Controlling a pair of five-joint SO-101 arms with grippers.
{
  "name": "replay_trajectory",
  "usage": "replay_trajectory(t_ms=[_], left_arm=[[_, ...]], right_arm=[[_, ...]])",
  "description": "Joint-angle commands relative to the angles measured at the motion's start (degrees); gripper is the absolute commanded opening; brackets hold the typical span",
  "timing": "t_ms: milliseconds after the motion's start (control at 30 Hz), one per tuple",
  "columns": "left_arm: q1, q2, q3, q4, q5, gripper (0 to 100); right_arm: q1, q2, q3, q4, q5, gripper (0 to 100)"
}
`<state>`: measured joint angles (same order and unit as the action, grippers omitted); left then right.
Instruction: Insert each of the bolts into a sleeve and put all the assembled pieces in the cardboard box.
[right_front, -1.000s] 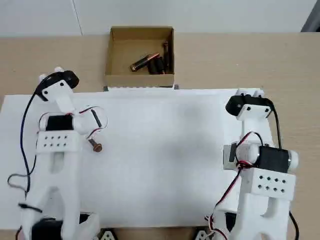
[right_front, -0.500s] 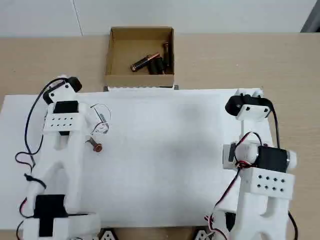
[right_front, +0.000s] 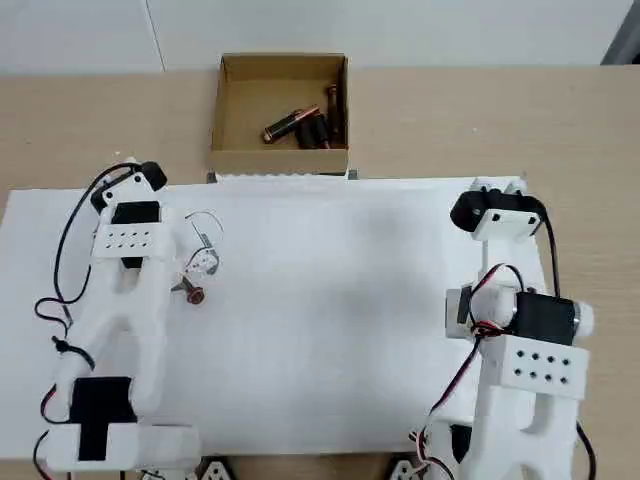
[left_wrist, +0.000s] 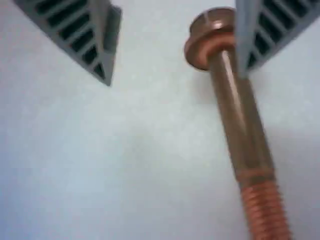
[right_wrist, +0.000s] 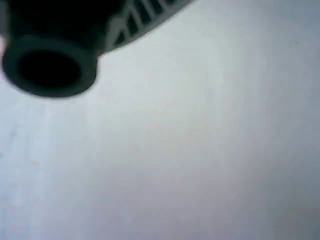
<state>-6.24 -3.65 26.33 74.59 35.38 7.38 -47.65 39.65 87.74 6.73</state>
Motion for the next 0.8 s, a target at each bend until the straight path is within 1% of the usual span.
replay_trajectory(t_ms=[0,267,433,500,667,767], left_arm=[[-0.44,-0.18,-2.07,-0.35,0.35,16],[-3.16,-0.18,1.36,-5.19,0.26,16],[-3.16,-0.18,2.24,-5.54,0.26,16],[-3.16,-0.18,2.24,-5.54,0.26,13],[-3.16,1.58,2.33,-5.45,0.26,0],[-3.16,4.75,2.24,-5.10,0.26,1]], right_arm=[[0.48,-0.84,-0.44,-0.92,-0.26,1.0],[0.31,-0.84,-0.44,-0.92,-0.26,1.0],[0.31,-0.84,-0.44,-0.92,-0.26,1.0],[0.31,-0.84,-0.44,-0.92,-0.26,1.0],[0.22,-0.84,-0.44,-0.92,-0.35,1.0],[0.22,-0.84,-0.44,-0.92,-0.44,1.0]])
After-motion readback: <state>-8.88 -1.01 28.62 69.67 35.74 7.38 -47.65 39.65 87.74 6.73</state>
